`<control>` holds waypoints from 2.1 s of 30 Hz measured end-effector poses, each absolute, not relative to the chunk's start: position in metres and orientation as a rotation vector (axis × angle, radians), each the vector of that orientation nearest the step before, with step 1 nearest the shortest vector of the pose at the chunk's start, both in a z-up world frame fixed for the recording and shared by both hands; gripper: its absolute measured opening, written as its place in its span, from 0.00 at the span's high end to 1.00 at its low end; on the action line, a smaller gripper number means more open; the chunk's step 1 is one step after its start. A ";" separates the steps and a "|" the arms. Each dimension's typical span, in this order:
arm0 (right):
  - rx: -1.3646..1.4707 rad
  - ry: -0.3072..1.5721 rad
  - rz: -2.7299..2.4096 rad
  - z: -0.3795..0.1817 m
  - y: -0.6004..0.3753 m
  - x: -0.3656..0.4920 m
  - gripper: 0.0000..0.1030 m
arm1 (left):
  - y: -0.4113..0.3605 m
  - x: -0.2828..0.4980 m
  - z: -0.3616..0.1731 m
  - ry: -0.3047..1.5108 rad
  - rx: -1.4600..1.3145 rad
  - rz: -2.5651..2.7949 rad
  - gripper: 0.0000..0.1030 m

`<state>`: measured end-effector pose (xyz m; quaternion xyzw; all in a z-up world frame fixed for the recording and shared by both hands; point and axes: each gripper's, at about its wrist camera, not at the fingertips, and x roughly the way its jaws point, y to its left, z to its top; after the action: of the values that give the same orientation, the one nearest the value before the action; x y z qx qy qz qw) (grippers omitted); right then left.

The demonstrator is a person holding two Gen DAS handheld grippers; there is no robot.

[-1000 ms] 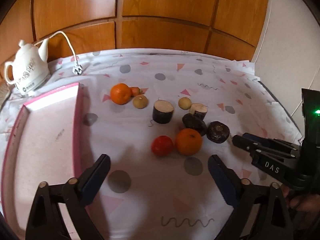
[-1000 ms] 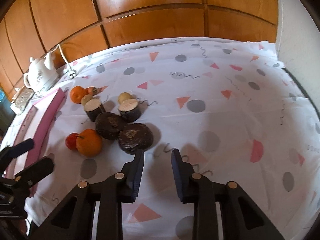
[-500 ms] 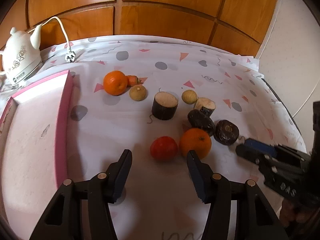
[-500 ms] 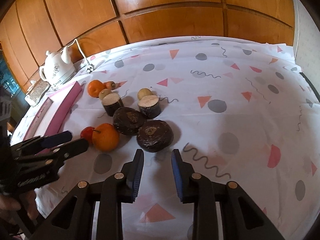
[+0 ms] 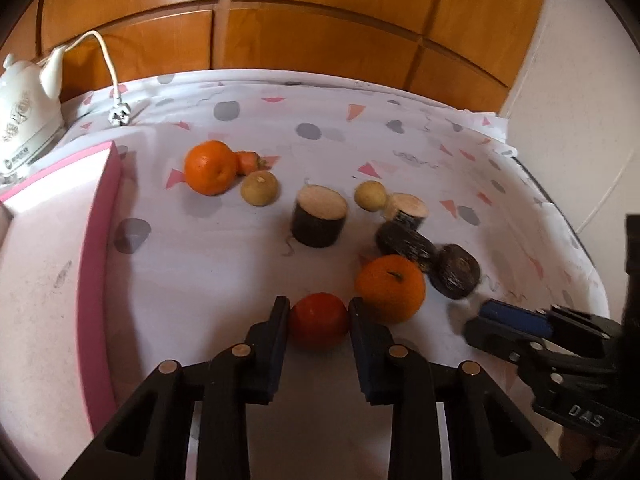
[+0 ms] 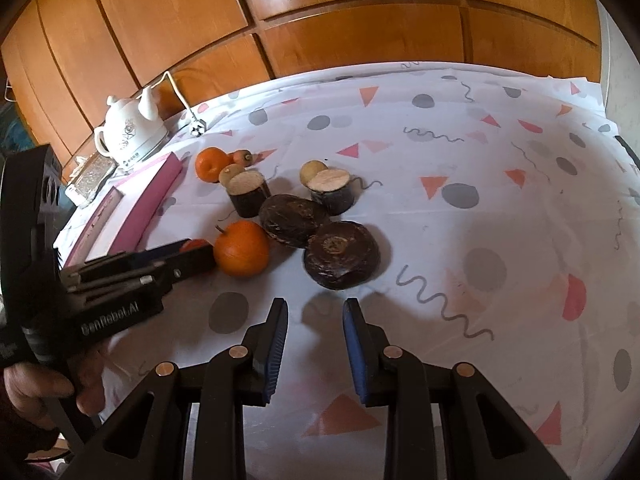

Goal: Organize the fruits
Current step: 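Reach the left tool to the red tomato and close on it, then grasp the orange with the right tool while the left tool holds the tomato, then release the tomato into the pink tray with left tool while right drops the orange there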

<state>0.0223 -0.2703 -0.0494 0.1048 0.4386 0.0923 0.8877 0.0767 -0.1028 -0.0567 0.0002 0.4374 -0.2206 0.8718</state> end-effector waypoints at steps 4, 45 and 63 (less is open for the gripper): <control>0.233 0.909 0.238 -0.049 -0.262 0.023 0.72 | -0.099 0.063 -0.055 0.907 0.018 -0.432 0.71; 0.172 0.846 0.228 -0.057 -0.221 0.057 0.63 | -0.085 0.032 -0.049 0.818 0.034 -0.342 0.73; 0.115 0.849 0.275 -0.038 -0.192 0.045 0.63 | -0.037 0.031 -0.010 0.747 -0.065 -0.212 0.73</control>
<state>0.0453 -0.1916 -0.0379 0.0558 0.4104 0.1331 0.9004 0.0307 -0.0371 -0.0104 -0.0319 0.3642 -0.1034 0.9250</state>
